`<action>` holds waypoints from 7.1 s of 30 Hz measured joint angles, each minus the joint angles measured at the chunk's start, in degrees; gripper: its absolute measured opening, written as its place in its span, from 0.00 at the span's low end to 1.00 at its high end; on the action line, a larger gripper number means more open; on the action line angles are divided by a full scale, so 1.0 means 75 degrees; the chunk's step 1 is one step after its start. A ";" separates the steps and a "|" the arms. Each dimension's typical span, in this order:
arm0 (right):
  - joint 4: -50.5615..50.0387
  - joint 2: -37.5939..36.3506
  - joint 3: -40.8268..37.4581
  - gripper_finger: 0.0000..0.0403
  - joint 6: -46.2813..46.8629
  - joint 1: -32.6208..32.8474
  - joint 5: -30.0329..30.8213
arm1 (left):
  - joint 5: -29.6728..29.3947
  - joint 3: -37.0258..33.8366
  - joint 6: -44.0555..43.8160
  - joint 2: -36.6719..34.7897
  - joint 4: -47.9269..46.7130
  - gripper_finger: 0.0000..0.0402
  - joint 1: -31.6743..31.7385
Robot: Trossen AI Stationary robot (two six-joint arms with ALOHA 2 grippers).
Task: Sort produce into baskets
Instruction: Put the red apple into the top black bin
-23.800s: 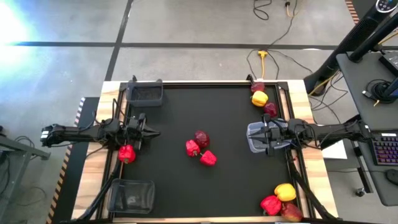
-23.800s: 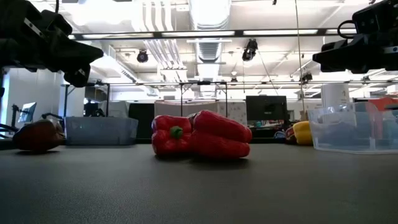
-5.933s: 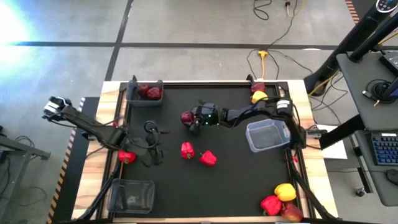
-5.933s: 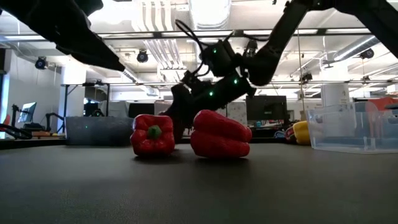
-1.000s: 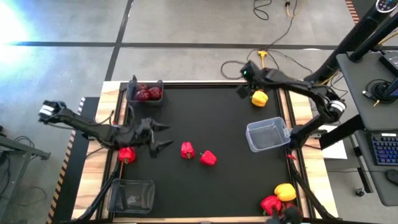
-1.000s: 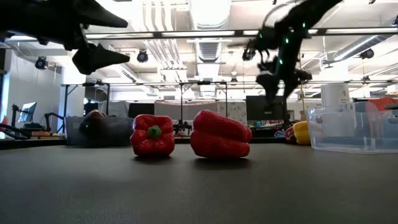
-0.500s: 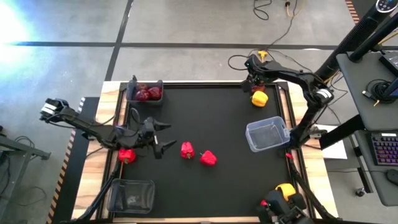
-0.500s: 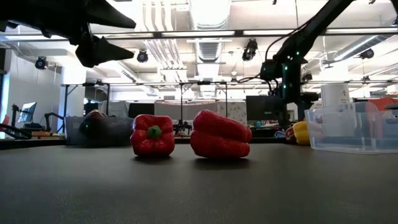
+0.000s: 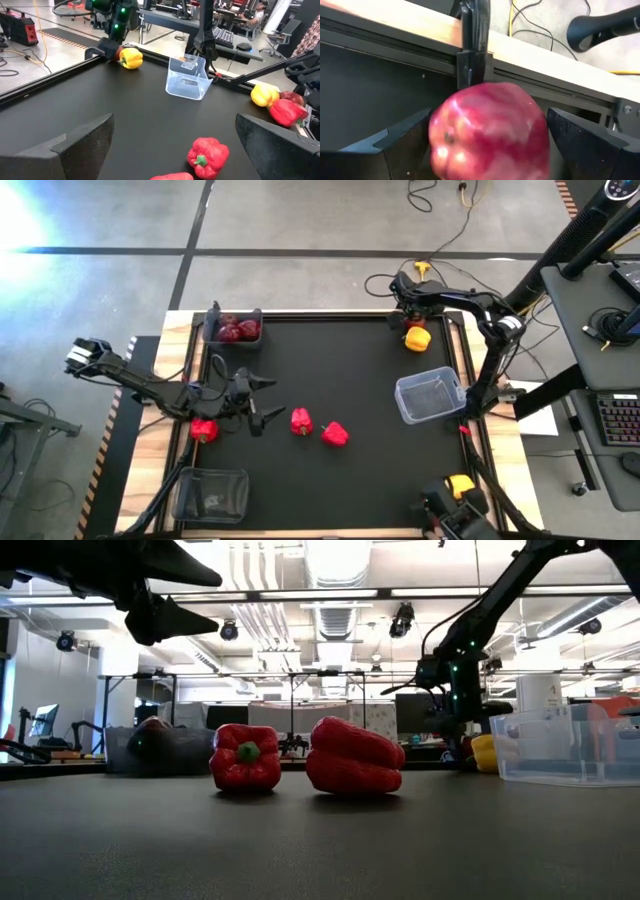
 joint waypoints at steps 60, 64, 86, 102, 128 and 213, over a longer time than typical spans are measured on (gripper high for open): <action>0.6983 0.1836 0.0673 0.90 -0.1144 0.7007 -0.0891 | -0.0856 0.0047 0.2506 0.0162 0.0925 0.99 -0.0717; 0.5668 0.0985 0.0673 0.91 -0.1010 0.7170 -0.0808 | -0.0858 0.0047 0.2315 0.0159 0.0843 0.99 -0.0714; 0.1302 -0.1084 0.0664 0.91 0.0676 1.0785 0.4429 | -0.0455 0.0781 -0.1189 0.3299 0.0734 0.99 0.0900; 0.0459 -0.0987 -0.0010 0.91 0.1230 1.0830 0.4958 | -0.2142 0.4469 -0.7103 0.6302 -0.6131 0.99 0.0844; 0.1006 -0.0987 -0.0363 0.91 0.1599 1.0634 0.4940 | -0.1254 0.6229 -0.5600 0.8651 -0.7006 0.79 0.1368; 0.1494 -0.0990 -0.1023 0.91 0.1566 1.0483 0.4742 | 0.0204 0.3442 -0.0306 0.3271 -0.5922 0.88 0.7753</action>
